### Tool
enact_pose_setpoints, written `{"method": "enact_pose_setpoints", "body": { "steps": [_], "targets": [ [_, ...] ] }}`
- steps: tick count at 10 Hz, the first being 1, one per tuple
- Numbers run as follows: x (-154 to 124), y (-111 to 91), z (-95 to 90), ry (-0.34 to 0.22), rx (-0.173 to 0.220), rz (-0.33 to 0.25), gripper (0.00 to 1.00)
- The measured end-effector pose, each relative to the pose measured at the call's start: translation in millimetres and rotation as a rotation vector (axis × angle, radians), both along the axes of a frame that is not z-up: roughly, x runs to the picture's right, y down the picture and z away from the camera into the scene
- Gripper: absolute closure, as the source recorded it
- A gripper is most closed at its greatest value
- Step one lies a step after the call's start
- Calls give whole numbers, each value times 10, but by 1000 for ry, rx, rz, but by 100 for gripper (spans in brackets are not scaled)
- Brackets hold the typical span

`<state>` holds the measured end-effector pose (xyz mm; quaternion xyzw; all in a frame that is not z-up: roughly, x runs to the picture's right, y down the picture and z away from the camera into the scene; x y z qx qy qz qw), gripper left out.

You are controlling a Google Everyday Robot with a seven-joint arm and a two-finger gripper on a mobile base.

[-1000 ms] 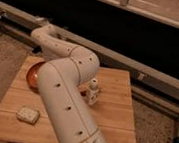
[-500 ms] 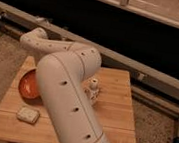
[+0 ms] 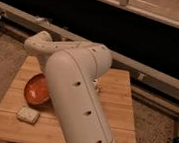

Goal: Drag the ceramic bowl in a circle

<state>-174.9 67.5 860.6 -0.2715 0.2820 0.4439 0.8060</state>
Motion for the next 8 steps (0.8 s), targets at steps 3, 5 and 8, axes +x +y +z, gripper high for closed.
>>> {"method": "enact_pose_setpoints", "body": {
  "steps": [3,5,8],
  "targets": [
    [551,-54,32,106,19,55,100],
    [664,-108,72,145,38,92,86],
    [746,-176,144,147,66,153,57]
  ]
}}
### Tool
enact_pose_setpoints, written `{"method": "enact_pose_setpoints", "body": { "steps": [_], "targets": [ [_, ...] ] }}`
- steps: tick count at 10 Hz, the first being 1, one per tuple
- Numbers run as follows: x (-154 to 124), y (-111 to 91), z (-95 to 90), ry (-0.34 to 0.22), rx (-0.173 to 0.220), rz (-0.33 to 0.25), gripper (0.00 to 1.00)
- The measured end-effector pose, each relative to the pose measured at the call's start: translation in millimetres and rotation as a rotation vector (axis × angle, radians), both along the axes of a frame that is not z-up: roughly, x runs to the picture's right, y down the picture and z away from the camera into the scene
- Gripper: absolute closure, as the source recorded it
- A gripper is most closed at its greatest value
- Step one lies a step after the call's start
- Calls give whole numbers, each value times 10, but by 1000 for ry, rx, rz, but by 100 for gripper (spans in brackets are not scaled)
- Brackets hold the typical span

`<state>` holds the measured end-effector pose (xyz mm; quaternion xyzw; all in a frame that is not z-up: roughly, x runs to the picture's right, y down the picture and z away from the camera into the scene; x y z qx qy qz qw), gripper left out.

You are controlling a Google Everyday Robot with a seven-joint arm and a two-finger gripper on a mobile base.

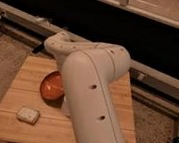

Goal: Drag the ceramic bowl in a circle

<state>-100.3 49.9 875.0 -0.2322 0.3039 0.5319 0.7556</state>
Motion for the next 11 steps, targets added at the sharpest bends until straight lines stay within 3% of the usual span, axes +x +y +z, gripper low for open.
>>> {"method": "enact_pose_setpoints", "body": {
  "steps": [4,7,10,11],
  "targets": [
    [-117,2,62,-74,-9,65,21],
    [-216,17,75,-144,-29,92,20],
    [-148,-59,28,-271,-70,210,20],
    [-179,-67,17,-290,-73,224,20]
  ]
}}
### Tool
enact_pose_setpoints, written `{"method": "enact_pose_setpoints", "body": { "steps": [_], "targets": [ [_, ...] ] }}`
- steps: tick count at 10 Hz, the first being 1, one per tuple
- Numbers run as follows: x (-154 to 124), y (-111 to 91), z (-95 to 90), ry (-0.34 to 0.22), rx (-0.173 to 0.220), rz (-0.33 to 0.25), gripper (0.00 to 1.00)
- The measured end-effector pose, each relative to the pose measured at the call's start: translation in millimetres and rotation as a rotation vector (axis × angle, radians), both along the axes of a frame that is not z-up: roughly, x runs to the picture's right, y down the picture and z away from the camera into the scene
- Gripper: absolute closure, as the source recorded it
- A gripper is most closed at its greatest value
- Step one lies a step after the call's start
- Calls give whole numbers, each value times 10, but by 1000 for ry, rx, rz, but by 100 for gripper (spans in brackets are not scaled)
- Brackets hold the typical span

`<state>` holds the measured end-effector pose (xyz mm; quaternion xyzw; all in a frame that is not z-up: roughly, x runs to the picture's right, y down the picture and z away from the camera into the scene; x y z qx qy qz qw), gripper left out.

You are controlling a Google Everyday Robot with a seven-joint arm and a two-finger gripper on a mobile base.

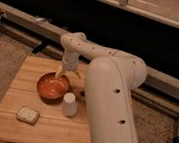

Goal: Drag the ceramic bowl in a circle

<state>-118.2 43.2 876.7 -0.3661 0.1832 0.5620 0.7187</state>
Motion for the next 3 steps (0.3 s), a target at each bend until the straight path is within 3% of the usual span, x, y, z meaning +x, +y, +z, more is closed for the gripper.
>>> {"method": "enact_pose_setpoints", "body": {
  "steps": [3],
  "targets": [
    [-23,-7,3,-4,4,2,20]
  ]
}}
